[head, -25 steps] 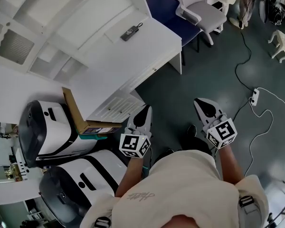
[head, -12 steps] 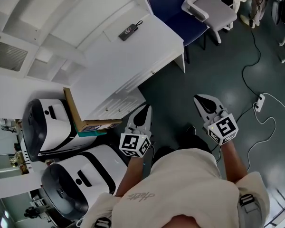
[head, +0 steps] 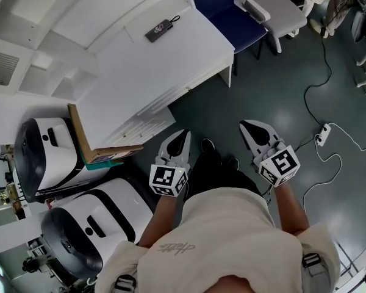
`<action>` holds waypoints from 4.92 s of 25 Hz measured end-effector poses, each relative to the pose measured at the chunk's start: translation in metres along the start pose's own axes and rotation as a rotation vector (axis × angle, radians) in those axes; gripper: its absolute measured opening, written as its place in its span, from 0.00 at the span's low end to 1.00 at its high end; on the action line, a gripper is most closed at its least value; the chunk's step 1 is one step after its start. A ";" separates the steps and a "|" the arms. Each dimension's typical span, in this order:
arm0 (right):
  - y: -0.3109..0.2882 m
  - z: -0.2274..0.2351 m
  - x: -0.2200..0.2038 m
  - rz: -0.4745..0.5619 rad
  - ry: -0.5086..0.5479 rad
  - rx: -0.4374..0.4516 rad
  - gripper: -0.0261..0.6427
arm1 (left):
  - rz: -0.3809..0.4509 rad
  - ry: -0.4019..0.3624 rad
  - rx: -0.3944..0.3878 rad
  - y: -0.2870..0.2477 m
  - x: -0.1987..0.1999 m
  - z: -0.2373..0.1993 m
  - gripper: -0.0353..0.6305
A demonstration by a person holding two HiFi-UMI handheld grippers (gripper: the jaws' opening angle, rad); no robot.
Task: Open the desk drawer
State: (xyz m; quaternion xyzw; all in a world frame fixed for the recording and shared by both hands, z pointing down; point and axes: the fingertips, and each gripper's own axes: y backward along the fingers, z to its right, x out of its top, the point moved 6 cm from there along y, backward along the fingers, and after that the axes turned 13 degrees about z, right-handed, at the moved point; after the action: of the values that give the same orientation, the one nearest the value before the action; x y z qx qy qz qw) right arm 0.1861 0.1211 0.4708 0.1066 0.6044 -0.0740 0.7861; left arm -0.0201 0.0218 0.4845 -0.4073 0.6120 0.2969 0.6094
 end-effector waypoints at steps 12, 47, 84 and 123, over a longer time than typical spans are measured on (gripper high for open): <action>-0.081 0.044 0.041 -0.032 0.081 -0.090 0.04 | 0.077 0.018 -0.063 -0.092 0.040 -0.081 0.08; -0.326 0.075 0.021 -0.180 0.136 0.495 0.04 | 0.133 0.050 0.509 -0.102 0.077 -0.230 0.08; -0.294 0.063 0.039 -0.092 0.099 0.449 0.04 | 0.173 0.026 0.450 -0.084 0.080 -0.196 0.08; -0.307 0.071 -0.062 -0.367 0.116 0.397 0.19 | 0.129 0.080 0.467 -0.063 0.047 -0.213 0.08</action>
State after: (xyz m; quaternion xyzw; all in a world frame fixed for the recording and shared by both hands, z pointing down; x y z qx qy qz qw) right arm 0.1610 -0.1941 0.5242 0.1513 0.6312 -0.3257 0.6875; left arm -0.0696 -0.1994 0.4636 -0.2269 0.7124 0.1691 0.6422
